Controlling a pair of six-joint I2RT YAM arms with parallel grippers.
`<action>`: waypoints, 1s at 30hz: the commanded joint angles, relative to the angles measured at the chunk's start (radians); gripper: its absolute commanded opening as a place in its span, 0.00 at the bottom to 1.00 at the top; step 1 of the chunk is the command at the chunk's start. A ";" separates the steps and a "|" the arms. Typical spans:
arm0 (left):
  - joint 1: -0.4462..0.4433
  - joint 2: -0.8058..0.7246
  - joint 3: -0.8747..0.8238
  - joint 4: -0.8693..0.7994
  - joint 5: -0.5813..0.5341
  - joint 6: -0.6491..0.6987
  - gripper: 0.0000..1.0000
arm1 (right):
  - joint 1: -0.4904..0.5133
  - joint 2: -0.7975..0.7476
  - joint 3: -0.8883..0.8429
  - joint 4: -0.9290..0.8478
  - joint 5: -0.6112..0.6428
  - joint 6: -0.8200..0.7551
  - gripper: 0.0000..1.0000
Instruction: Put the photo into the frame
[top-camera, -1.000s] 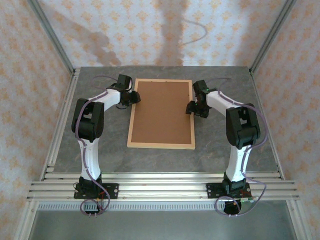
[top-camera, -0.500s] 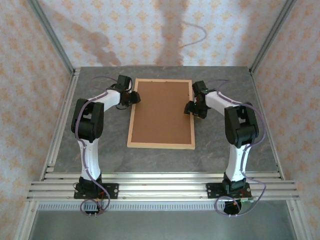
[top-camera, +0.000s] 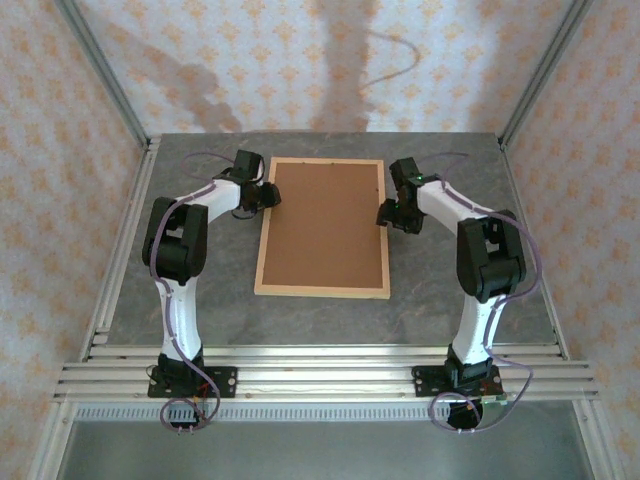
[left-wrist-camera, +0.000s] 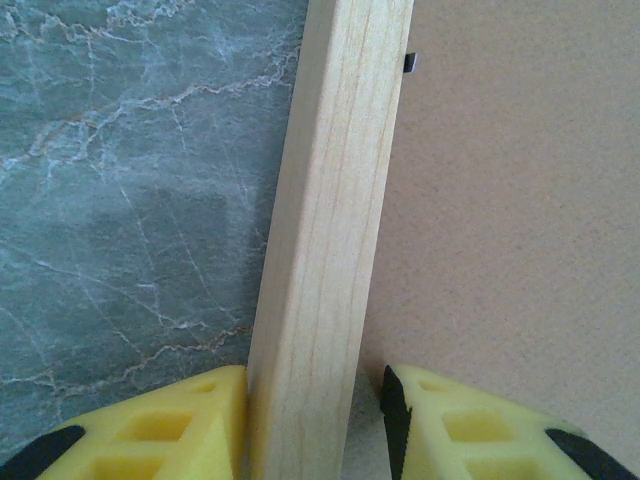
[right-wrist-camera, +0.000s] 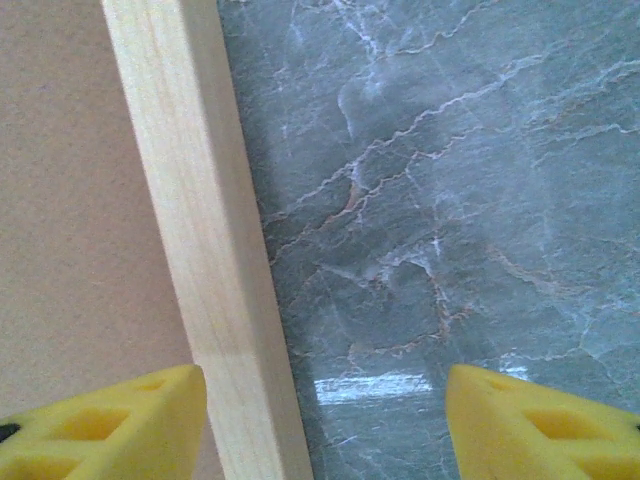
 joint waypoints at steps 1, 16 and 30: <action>0.002 0.013 -0.037 -0.078 0.008 -0.008 0.39 | -0.005 -0.009 -0.015 -0.016 0.019 -0.014 0.65; 0.001 0.013 -0.032 -0.080 0.008 -0.007 0.39 | 0.015 0.024 -0.086 0.015 -0.042 0.006 0.65; -0.006 0.010 -0.070 -0.049 0.028 -0.030 0.39 | 0.070 0.121 -0.101 0.052 -0.108 0.076 0.65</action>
